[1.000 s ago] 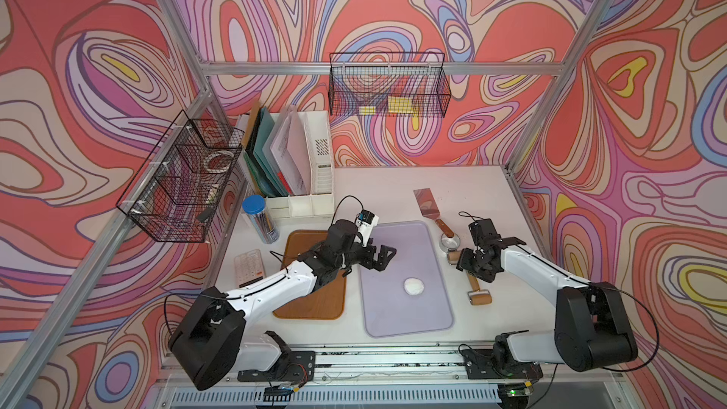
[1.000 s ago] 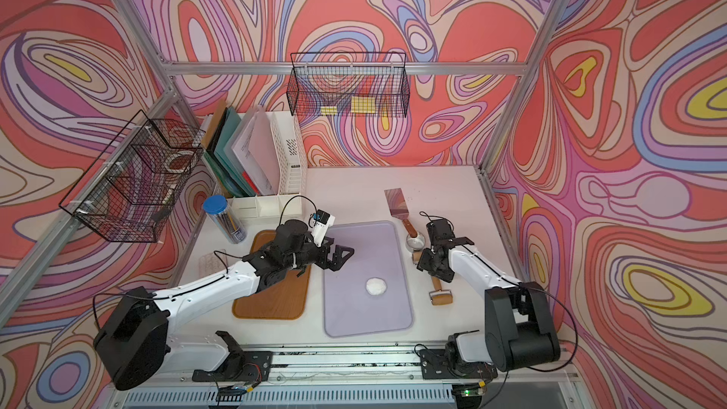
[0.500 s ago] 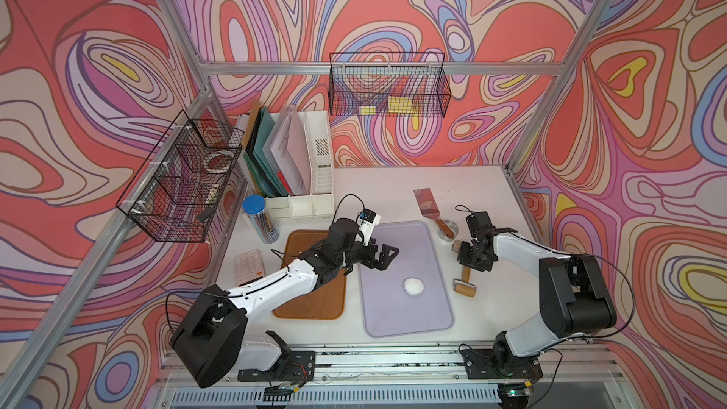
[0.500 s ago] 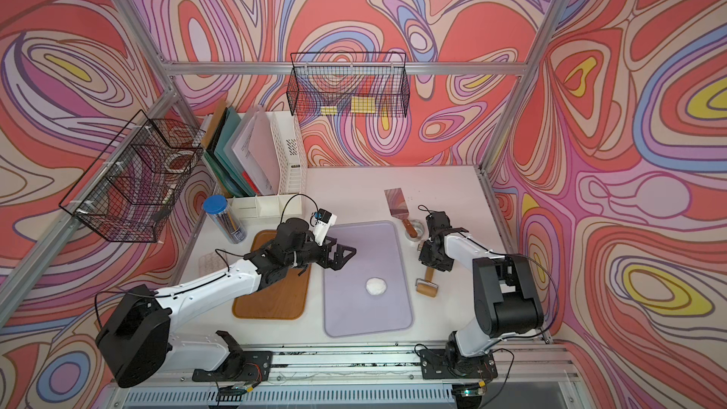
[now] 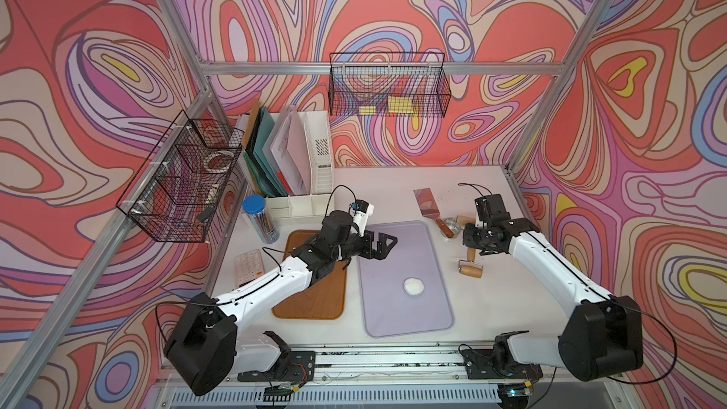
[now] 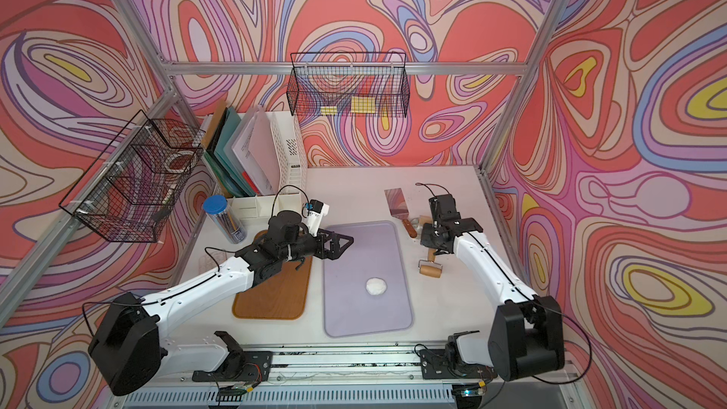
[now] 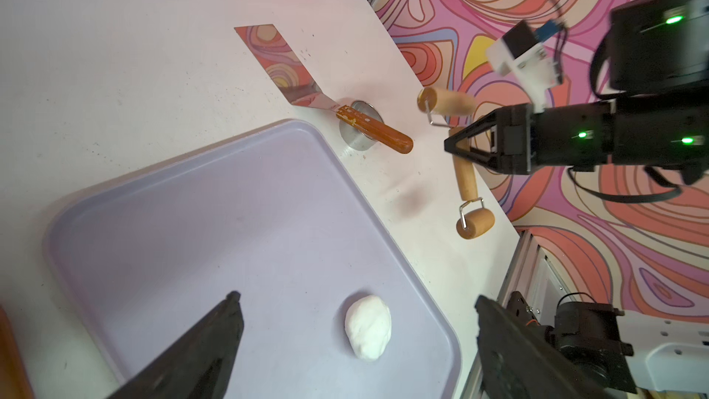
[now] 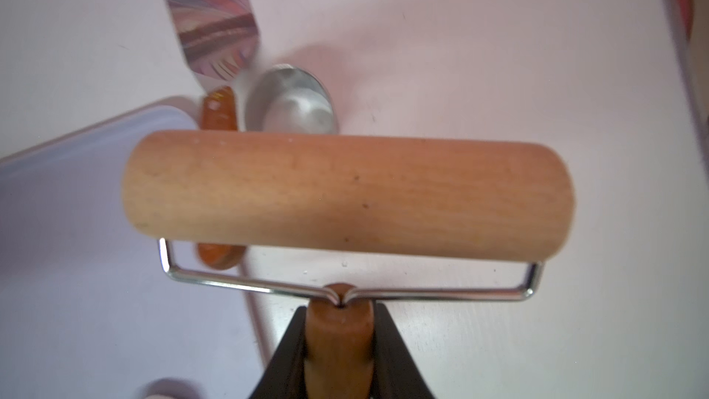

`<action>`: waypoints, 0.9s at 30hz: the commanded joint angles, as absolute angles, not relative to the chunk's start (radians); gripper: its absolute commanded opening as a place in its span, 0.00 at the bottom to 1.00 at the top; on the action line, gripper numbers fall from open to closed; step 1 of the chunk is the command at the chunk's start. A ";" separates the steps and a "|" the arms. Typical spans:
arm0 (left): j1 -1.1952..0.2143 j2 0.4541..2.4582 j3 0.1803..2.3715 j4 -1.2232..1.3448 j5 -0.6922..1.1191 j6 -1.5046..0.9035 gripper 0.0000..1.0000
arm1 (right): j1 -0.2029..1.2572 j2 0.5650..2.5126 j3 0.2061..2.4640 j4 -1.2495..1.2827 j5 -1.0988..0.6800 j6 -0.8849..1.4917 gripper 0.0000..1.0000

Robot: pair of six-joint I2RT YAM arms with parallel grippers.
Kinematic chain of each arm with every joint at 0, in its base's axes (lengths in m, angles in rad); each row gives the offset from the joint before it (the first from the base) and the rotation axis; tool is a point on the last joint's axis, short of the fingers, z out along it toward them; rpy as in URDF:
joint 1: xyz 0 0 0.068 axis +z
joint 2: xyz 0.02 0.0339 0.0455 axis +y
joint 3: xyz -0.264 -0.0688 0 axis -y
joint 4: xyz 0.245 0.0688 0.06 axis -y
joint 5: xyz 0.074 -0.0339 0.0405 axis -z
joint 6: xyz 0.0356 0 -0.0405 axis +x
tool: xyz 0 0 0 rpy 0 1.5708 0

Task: Roll out the dumpling wrappers from the dough
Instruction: Pick up the rolling pin from the center of the board.

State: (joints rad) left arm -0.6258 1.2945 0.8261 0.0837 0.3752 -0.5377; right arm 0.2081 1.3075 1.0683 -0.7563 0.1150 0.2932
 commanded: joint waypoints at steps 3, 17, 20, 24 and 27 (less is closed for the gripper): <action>-0.570 1.269 0.891 0.079 0.506 -0.660 1.00 | 0.339 1.290 1.254 -0.799 0.049 0.070 0.00; -0.506 1.336 1.051 0.097 0.726 -0.831 0.99 | 0.507 1.396 1.370 -0.695 -0.308 -0.426 0.00; -0.505 1.372 1.075 0.070 0.761 -0.835 0.98 | 0.532 1.433 1.393 -0.703 -0.321 -0.455 0.00; -0.506 1.427 1.088 0.063 0.783 -0.850 0.87 | 0.564 1.448 1.386 -0.673 -0.357 -0.476 0.00; -0.506 1.466 1.098 0.092 0.821 -0.878 0.75 | 0.568 1.449 1.371 -0.648 -0.393 -0.482 0.00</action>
